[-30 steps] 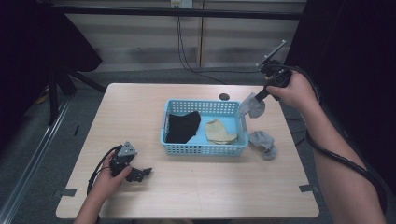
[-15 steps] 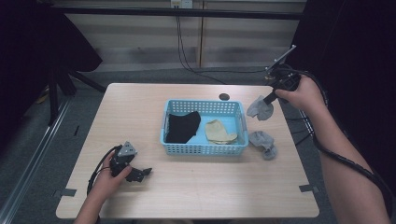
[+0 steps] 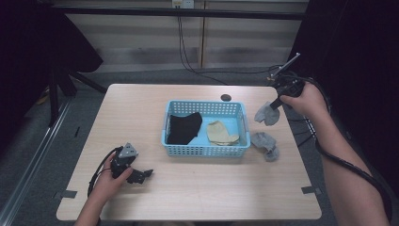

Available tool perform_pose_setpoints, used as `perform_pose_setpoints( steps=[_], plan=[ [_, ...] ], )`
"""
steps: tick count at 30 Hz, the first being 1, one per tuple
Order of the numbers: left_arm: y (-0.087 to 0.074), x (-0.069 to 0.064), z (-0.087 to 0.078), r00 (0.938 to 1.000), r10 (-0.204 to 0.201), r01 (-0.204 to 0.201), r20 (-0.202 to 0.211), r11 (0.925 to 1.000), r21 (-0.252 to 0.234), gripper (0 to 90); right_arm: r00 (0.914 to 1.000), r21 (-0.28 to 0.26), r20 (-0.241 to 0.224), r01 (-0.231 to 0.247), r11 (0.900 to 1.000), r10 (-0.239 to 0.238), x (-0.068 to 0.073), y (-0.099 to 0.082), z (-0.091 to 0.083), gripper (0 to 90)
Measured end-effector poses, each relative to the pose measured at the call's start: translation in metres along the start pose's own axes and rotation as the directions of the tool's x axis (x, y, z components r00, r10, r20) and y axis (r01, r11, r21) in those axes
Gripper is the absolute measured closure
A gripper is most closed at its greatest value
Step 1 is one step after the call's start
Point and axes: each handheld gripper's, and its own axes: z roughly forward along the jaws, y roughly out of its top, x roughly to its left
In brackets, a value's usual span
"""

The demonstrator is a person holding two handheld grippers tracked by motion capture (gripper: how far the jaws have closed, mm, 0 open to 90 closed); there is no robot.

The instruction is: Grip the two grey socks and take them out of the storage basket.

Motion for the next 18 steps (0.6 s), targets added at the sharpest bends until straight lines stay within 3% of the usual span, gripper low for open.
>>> perform_pose_setpoints(
  steps=[11, 18],
  plan=[
    [0.0, 0.0, 0.0, 1.0, 0.001, -0.001, -0.001, 1.0, -0.003, 0.0, 0.9997, 0.026, -0.01, -0.021, 0.9994, 0.022, -0.01, -0.01, 0.034, 85.4],
    [0.0, 0.0, 0.0, 1.0, 0.001, -0.001, -0.002, 1.0, -0.002, 0.0, 0.9993, 0.023, -0.026, -0.026, 0.9994, 0.026, -0.008, -0.011, 0.051, 85.6]
  ],
)
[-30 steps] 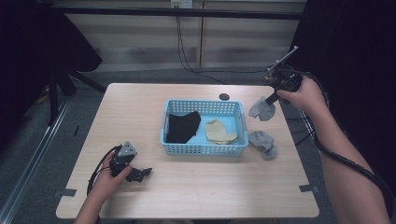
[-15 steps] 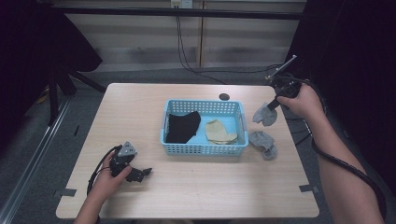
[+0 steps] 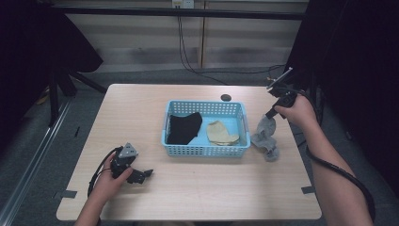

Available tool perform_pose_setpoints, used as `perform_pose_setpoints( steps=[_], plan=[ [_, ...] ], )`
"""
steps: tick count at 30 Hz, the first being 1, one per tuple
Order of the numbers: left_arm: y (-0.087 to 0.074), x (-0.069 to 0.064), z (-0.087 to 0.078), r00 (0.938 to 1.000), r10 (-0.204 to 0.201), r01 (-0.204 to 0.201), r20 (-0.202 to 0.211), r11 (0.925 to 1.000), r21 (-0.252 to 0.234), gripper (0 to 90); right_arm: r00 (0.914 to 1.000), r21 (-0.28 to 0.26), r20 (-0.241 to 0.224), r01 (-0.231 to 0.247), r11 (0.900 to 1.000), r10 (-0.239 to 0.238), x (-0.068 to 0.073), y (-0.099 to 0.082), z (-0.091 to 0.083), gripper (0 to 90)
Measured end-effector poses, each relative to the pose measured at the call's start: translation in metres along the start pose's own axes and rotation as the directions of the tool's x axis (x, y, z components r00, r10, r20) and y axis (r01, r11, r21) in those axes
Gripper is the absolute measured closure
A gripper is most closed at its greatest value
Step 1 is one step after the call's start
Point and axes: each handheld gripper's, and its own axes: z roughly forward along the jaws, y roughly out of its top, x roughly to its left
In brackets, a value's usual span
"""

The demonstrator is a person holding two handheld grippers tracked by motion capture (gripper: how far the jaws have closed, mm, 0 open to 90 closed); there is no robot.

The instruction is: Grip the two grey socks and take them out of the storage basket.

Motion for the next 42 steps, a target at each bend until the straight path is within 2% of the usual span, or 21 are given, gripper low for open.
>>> perform_pose_setpoints(
  steps=[5, 13, 17, 20, 27, 29, 32, 35, 38, 42],
  plan=[
    [0.0, 0.0, 0.0, 1.0, 0.002, -0.002, 0.0, 1.0, -0.003, 0.0, 0.9998, 0.008, -0.022, 0.0, 1.0, 0.0, 0.003, 0.001, 0.008, 85.0],
    [0.0, 0.0, 0.0, 1.0, 0.006, -0.006, 0.002, 1.0, 0.0, 0.0, 0.9993, 0.008, -0.035, -0.009, 0.9999, 0.01, 0.007, -0.002, 0.015, 77.8],
    [0.0, 0.0, 0.0, 1.0, 0.006, -0.006, 0.002, 1.0, 0.0, 0.0, 0.9996, 0.002, -0.028, -0.005, 1.0, 0.005, 0.008, -0.005, 0.016, 69.9],
    [0.0, 0.0, 0.0, 1.0, -0.002, 0.002, 0.002, 1.0, -0.003, 0.0, 0.9993, 0.002, -0.034, -0.015, 0.9999, 0.015, 0.009, -0.006, 0.015, 60.6],
    [0.0, 0.0, 0.0, 1.0, -0.003, 0.003, 0.002, 1.0, -0.003, 0.0, 1.0, 0.001, 0.0, -0.009, 1.0, 0.009, 0.018, -0.007, 0.01, 40.8],
    [0.0, 0.0, 0.0, 1.0, 0.001, -0.001, 0.003, 1.0, 0.0, 0.0, 1.0, -0.002, 0.007, -0.003, 1.0, 0.003, 0.02, -0.009, 0.007, 37.9],
    [0.0, 0.0, 0.0, 1.0, -0.002, 0.002, 0.002, 1.0, -0.003, 0.0, 1.0, -0.006, -0.009, 0.001, 1.0, -0.002, 0.024, -0.013, 0.003, 34.3],
    [0.0, 0.0, 0.0, 1.0, -0.001, 0.001, 0.001, 1.0, -0.002, 0.0, 0.9995, 0.006, 0.011, 0.029, 0.9996, -0.029, 0.028, -0.02, 0.0, 31.2],
    [0.0, 0.0, -0.001, 1.0, 0.007, -0.007, 0.002, 1.0, 0.004, 0.0, 0.9995, -0.01, -0.01, 0.03, 0.9995, -0.03, 0.031, -0.028, -0.004, 30.3],
    [0.0, 0.0, 0.0, 1.0, 0.005, -0.005, 0.001, 1.0, 0.003, 0.0, 0.999, -0.006, -0.03, 0.031, 0.9995, -0.032, 0.038, -0.039, -0.005, 28.7]
  ],
)
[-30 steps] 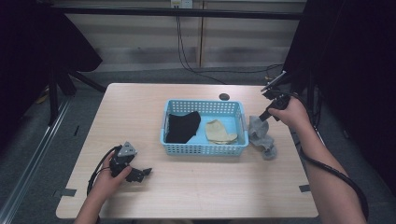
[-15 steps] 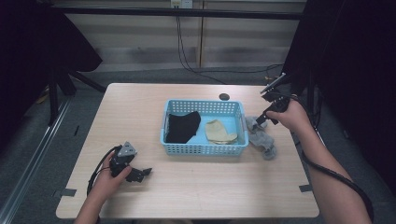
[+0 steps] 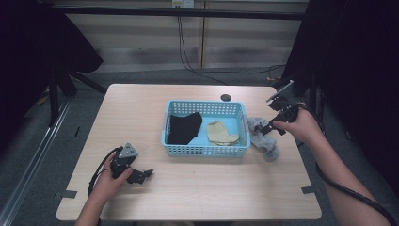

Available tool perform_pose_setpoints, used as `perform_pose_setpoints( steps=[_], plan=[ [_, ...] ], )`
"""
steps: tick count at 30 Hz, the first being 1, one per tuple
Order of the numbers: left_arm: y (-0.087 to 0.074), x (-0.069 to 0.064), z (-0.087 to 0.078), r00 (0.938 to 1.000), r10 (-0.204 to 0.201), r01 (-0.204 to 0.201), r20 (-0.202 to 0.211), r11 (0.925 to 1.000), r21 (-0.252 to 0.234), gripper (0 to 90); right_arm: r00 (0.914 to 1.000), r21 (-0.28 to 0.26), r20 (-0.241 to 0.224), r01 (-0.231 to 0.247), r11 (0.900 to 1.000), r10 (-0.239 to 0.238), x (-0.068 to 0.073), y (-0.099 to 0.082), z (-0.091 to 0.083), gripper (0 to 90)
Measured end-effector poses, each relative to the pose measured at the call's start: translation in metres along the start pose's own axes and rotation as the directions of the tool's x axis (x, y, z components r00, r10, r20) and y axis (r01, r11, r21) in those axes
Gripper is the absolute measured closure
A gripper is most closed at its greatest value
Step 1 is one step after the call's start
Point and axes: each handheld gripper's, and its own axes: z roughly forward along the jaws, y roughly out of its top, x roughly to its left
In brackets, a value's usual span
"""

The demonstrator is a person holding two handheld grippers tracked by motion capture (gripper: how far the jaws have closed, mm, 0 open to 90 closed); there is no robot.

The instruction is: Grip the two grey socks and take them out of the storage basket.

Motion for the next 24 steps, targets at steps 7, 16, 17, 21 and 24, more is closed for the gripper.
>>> perform_pose_setpoints(
  steps=[7, 16, 17, 21, 24],
  plan=[
    [0.0, 0.0, 0.0, 1.0, -0.002, 0.002, -0.003, 1.0, 0.0, 0.0, 0.999, -0.006, -0.039, 0.022, 0.9997, -0.022, 0.014, -0.021, 0.005, 27.3],
    [0.0, -0.001, 0.0, 1.0, -0.008, 0.008, -0.003, 1.0, 0.001, 0.0, 0.9962, 0.028, -0.046, 0.076, 0.9967, -0.074, 0.042, -0.04, 0.021, 26.2],
    [0.0, -0.001, 0.0, 1.0, -0.008, 0.008, -0.003, 1.0, 0.001, 0.0, 0.9952, 0.029, -0.052, 0.084, 0.996, -0.083, 0.045, -0.041, 0.023, 26.2],
    [0.0, -0.001, 0.0, 1.0, -0.008, 0.008, -0.003, 1.0, 0.0, 0.0, 0.9925, 0.029, -0.064, 0.106, 0.9939, -0.104, 0.059, -0.052, 0.037, 26.0],
    [0.0, -0.001, 0.0, 0.9999, -0.011, 0.011, -0.002, 0.9999, 0.001, 0.0, 0.9921, 0.035, -0.064, 0.111, 0.9933, -0.108, 0.068, -0.061, 0.047, 25.5]
  ],
)
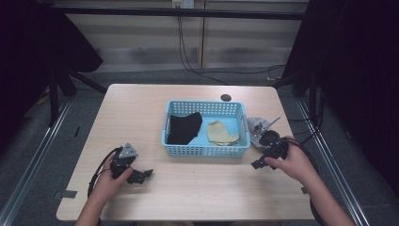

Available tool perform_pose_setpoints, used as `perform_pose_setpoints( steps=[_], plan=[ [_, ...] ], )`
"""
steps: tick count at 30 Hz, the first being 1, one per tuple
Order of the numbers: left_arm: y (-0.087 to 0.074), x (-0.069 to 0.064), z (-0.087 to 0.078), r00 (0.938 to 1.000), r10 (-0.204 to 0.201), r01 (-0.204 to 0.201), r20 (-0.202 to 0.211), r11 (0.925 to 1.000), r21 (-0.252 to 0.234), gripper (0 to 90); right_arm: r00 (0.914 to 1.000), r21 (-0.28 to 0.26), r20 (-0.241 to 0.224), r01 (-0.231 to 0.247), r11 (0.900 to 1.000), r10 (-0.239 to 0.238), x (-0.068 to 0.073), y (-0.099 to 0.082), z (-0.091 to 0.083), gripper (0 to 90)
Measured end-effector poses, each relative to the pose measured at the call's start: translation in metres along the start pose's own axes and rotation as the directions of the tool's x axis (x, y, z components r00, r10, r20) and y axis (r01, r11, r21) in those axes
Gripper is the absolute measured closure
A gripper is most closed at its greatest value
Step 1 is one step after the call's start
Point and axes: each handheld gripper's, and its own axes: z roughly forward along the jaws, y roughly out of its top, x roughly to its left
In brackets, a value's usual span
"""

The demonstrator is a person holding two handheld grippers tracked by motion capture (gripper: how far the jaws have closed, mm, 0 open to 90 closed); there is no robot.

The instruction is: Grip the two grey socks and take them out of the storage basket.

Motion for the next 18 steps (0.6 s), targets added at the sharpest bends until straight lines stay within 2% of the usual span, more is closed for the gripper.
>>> perform_pose_setpoints(
  steps=[9, 12, 18],
  plan=[
    [0.0, 0.0, 0.0, 1.0, 0.001, -0.001, -0.006, 1.0, 0.0, 0.0, 0.9995, -0.032, -0.022, 0.02, 0.9993, -0.021, 0.019, -0.018, 0.018, 25.0],
    [0.0, 0.0, 0.0, 1.0, 0.001, -0.001, -0.006, 1.0, 0.0, 0.0, 0.9993, -0.016, -0.017, 0.032, 0.9994, -0.033, 0.023, -0.022, 0.024, 25.0],
    [0.0, 0.0, 0.0, 1.0, 0.002, -0.002, -0.005, 1.0, 0.0, 0.0, 0.9987, -0.044, -0.022, 0.045, 0.998, -0.046, 0.021, -0.029, 0.029, 24.7]
  ],
)
